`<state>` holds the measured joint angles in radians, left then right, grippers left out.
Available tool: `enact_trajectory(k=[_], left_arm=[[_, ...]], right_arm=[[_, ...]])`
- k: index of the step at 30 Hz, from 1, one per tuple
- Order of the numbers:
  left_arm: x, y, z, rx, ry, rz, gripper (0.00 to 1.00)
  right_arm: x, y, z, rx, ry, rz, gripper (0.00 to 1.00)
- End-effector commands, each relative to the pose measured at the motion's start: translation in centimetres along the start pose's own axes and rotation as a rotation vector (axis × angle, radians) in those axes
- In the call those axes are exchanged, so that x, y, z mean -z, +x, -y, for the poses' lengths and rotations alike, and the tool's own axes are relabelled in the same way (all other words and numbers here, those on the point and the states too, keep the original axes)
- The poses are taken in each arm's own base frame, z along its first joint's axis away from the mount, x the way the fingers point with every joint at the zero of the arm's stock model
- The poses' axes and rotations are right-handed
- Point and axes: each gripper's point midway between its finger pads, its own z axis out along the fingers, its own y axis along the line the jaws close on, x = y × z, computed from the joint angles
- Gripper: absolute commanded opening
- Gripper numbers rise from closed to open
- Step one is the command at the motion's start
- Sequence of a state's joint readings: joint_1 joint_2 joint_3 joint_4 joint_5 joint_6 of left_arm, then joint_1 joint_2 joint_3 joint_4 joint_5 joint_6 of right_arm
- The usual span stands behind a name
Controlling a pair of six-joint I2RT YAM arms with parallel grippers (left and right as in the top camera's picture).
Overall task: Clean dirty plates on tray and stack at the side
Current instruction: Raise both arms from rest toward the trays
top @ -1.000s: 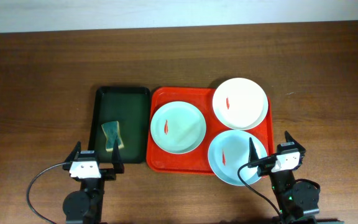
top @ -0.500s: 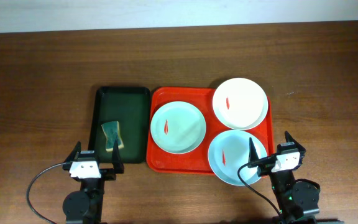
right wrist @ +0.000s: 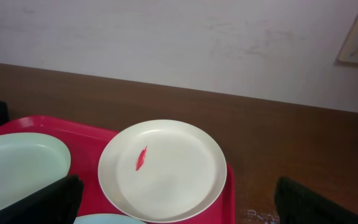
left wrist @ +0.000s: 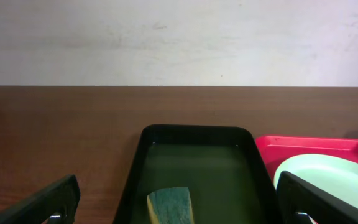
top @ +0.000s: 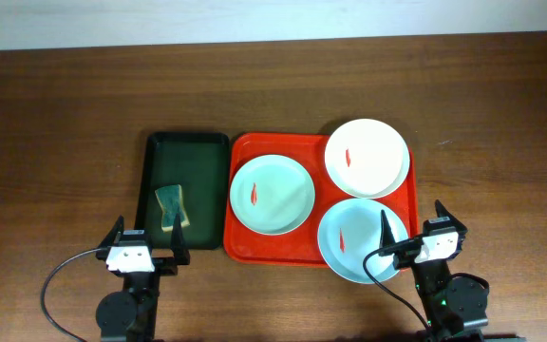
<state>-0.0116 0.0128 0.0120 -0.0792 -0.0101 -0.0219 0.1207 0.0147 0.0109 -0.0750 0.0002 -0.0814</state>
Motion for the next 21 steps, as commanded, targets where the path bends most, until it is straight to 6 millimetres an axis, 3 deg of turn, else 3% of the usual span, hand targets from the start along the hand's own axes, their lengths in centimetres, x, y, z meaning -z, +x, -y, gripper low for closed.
enact_trajectory(k=[1,5,11,17,21], left_arm=[[0.0,0.0,0.7,-0.015,0.044,0.004,0.99],[0.5,-1.1,3.4,-0.018,0.201,0.034,0.99],[2.0,-3.6,3.7,-0.014,0.213,-0.014,0.99],[3.9,-8.9,3.8,-0.008,0.213,-0.073,0.99],[4.1,-12.8,5.1,0.007,0.282,-0.167,0.99]], right_arm=[[0.0,0.2,0.0,-0.007,0.002,-0.004,0.98],[0.0,-0.4,-0.1,-0.076,0.0,0.02,0.98],[0.5,-1.1,-0.5,-0.172,-0.033,-0.005,0.99],[3.1,-6.0,-0.5,-0.173,-0.055,-0.014,0.98],[5.2,-11.3,-0.1,-0.172,-0.055,0.008,0.98]])
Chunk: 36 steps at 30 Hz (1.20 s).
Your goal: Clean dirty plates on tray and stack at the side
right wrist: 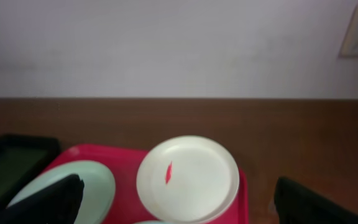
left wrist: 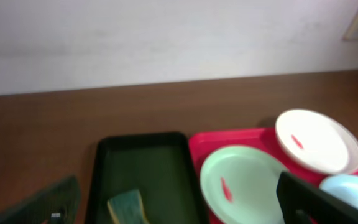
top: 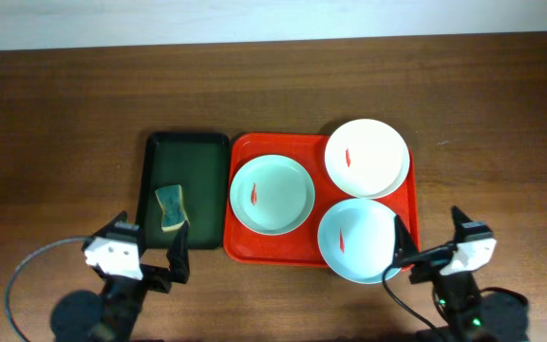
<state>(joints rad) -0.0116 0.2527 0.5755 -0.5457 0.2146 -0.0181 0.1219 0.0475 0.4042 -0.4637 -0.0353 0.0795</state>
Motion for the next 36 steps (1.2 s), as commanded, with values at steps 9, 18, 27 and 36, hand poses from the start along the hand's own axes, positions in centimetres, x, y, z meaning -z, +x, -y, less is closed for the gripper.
enact_trajectory(k=[9,18,27,36], left_arm=[[-2.1,-7.2,0.7,0.098,0.057,-0.429,0.99],[-8.1,0.6,-0.7,0.211,0.05,-0.866,0.99],[-10.9,6.7,-2.4,0.274,-0.025,-1.106,0.17],[-10.7,8.7,-3.1,0.287,-0.076,-1.201,0.32]], right_arm=[[-2.7,-6.7,-4.1,-0.075,-0.161,-0.513,0.98],[-12.4,1.8,-9.6,-0.427,-0.44,-1.133,0.98],[-17.0,11.5,-8.4,-0.378,-0.195,-1.331,0.45],[-17.6,16.9,-11.6,-0.161,-0.033,-1.352,0.43]])
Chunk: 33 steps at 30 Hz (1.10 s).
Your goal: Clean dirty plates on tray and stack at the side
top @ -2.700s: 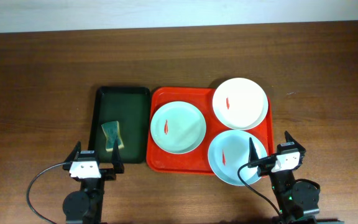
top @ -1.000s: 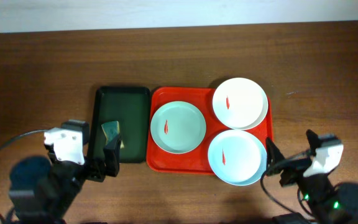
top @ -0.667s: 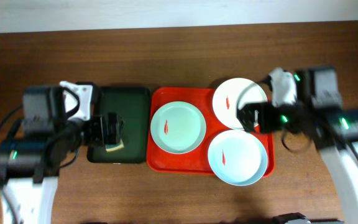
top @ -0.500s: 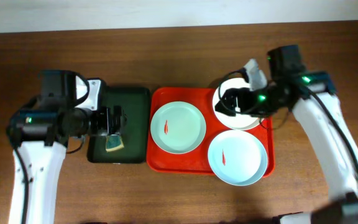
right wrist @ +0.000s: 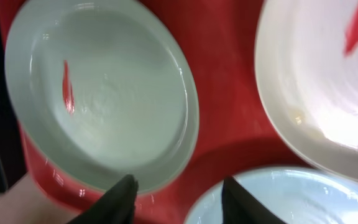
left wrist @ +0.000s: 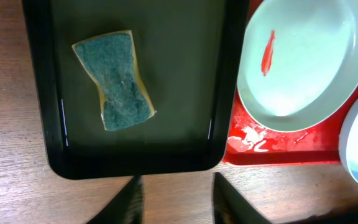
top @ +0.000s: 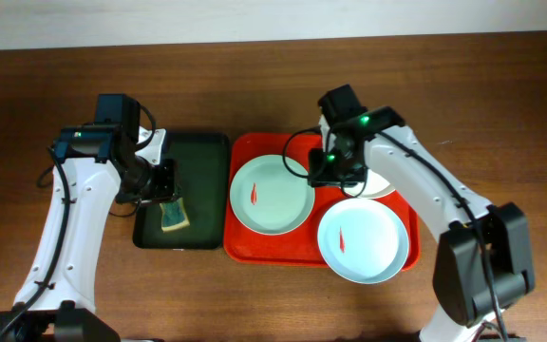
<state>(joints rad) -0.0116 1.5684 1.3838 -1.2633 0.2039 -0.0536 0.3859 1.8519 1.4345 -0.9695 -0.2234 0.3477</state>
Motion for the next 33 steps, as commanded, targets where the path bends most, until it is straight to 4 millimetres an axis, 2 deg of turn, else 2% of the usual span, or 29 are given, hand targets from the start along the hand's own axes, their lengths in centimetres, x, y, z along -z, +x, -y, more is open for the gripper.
enact_trajectory(k=[1,3,9,10,17,19,20,23,28,31,33], left_arm=[[0.0,-0.1,-0.4,0.014,-0.018,-0.001,0.32],[0.1,0.0,-0.4,0.015,-0.018,-0.005,0.32],[0.0,0.2,-0.4,0.016,-0.019,-0.015,0.33],[0.0,0.3,-0.4,0.017,-0.019,-0.019,0.33],[0.0,0.4,-0.4,0.017,-0.019,-0.021,0.33],[0.0,0.4,-0.4,0.017,-0.019,-0.021,0.33],[0.0,0.4,-0.4,0.017,-0.019,-0.021,0.33],[0.0,0.4,-0.4,0.017,-0.019,-0.021,0.33],[0.0,0.2,-0.5,0.023,-0.021,-0.016,0.37],[0.0,0.0,-1.7,0.101,-0.095,-0.001,0.39],[-0.5,0.4,-1.9,0.103,-0.101,-0.016,0.39]], right_arm=[[-2.6,0.2,0.0,0.001,0.063,-0.01,0.41],[-3.4,0.5,0.2,-0.019,0.072,-0.03,0.38],[-5.5,0.9,1.3,-0.091,0.114,-0.065,0.34],[-5.8,1.0,1.4,-0.096,0.117,-0.071,0.29],[-7.0,1.7,1.7,-0.108,0.116,-0.075,0.25],[-7.6,1.9,1.9,-0.107,0.112,-0.069,0.15],[-7.7,1.9,1.9,-0.107,0.11,-0.066,0.04],[-7.5,1.7,2.0,-0.115,0.108,-0.066,0.04],[-6.4,2.2,4.7,-0.232,0.122,-0.12,0.04],[-6.2,2.0,4.6,-0.265,0.058,-0.137,0.04],[-6.2,2.0,4.5,-0.257,0.056,-0.138,0.1]])
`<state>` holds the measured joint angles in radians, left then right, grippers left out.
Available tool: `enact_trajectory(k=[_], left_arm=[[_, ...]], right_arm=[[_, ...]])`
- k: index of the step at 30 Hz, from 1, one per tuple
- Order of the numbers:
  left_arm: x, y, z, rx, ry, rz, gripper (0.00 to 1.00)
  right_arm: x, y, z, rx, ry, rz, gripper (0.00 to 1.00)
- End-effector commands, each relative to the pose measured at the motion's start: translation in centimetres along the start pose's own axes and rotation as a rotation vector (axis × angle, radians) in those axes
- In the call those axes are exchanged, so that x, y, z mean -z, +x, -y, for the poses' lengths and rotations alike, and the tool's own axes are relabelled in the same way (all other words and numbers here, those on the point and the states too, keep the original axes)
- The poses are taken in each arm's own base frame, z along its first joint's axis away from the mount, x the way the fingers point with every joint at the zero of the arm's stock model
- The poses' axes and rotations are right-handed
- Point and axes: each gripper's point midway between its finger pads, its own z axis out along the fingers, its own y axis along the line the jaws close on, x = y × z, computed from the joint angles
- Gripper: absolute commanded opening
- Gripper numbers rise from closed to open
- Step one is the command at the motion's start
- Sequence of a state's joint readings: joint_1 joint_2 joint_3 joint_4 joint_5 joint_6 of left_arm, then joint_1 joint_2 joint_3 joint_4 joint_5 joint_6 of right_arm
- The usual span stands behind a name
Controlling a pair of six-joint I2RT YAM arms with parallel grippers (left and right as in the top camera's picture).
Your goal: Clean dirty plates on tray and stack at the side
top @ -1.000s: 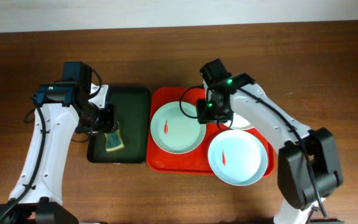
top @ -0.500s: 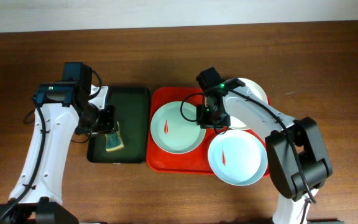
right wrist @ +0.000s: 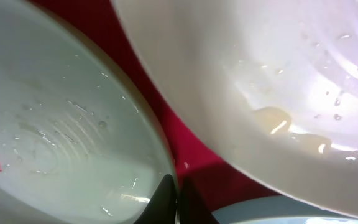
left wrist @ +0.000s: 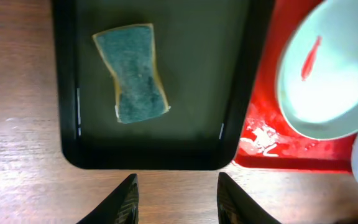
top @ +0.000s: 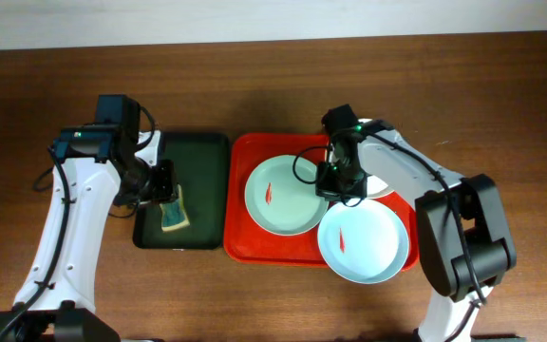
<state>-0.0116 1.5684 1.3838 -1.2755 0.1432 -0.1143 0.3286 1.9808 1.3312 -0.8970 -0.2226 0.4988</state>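
Observation:
Three plates with red streaks sit on the red tray [top: 240, 242]: a pale green plate [top: 283, 197], a white plate [top: 386, 169] and a light blue plate [top: 364, 240]. My right gripper [top: 334, 183] is shut on the green plate's right rim [right wrist: 157, 149], its fingertips [right wrist: 164, 198] pinching the edge beside the white plate [right wrist: 260, 68]. A green-topped sponge [left wrist: 132, 81] lies in the black tray [left wrist: 235, 81]. My left gripper [left wrist: 178, 202] hangs open above that tray's front edge, clear of the sponge [top: 172, 211].
The black tray [top: 212, 152] lies directly left of the red tray on the brown wooden table [top: 501, 95]. The pale wall runs along the table's far edge. Cables trail from both arms over the trays.
My right gripper dropped from open above the green plate to shut on its right rim, and the plate has shifted slightly right. The left gripper stayed open, shifted slightly over the black tray.
Both grippers started open and low at the table's front edge, facing the wall. They then sat slightly further apart and higher. Later the left hung open over the sponge tray and the right open over the plates. Now the right grips the green plate's rim.

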Motion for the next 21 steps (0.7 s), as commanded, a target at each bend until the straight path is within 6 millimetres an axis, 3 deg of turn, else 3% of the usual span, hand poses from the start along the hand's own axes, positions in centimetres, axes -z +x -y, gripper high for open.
enact_trajectory(k=[1,5,8,13,21], left_arm=[[-1.2,0.3,-1.2,0.042,-0.051,-0.016,0.39],[-5.2,0.6,-2.0,0.071,-0.065,-0.011,0.4],[-7.1,0.5,-2.8,0.071,-0.096,-0.018,0.3],[-10.1,-0.4,-3.7,0.073,-0.133,-0.047,0.31],[-12.6,-0.7,-4.8,0.12,-0.182,-0.073,0.33]], right_arm=[[-0.2,0.0,-0.1,-0.01,-0.009,-0.011,0.12],[-0.3,-0.5,-1.0,0.02,-0.034,0.013,0.12],[-0.3,-0.4,-1.7,0.045,-0.054,0.018,0.13],[-0.3,-0.7,-1.9,0.05,-0.061,0.03,0.13],[-0.4,-0.9,-2.0,0.052,-0.066,0.038,0.14]])
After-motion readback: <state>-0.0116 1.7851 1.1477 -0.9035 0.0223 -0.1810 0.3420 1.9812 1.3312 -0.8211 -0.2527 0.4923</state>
